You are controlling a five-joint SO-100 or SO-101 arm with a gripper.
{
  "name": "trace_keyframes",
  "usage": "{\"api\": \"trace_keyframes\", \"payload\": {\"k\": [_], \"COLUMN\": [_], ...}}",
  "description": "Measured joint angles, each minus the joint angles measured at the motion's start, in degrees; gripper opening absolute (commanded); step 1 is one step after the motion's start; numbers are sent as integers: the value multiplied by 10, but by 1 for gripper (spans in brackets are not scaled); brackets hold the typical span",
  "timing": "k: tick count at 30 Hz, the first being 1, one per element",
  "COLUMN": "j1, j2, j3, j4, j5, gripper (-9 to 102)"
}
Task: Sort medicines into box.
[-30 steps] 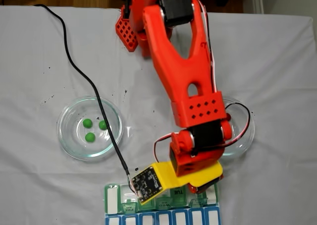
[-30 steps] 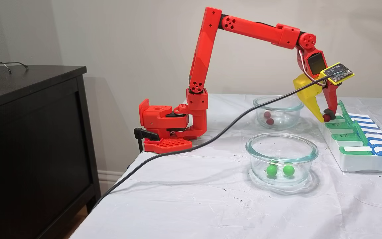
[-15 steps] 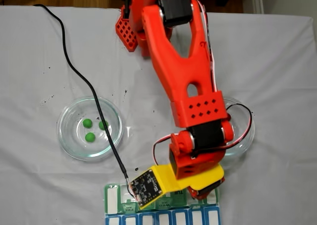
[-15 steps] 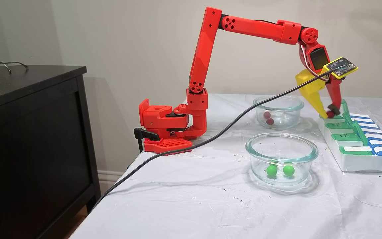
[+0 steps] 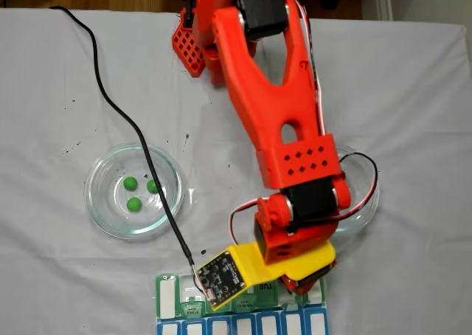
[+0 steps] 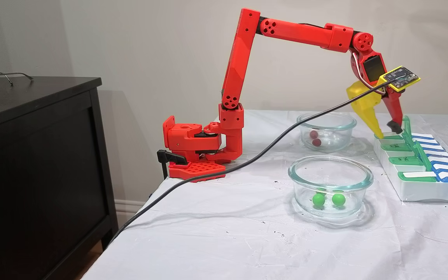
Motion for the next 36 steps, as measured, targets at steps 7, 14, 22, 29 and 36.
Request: {"api": "trace_keyframes", "payload": {"k": [7, 14, 22, 29, 36], "j1": [-27, -86, -185, -207, -196], "j2": [67, 112, 123, 22, -54], "j3": [0, 0, 10, -11, -66], "j4": [75, 197, 249, 288, 323], "j5": [-32, -51, -74, -95, -117], "gripper": [0, 0, 0, 0, 0]}}
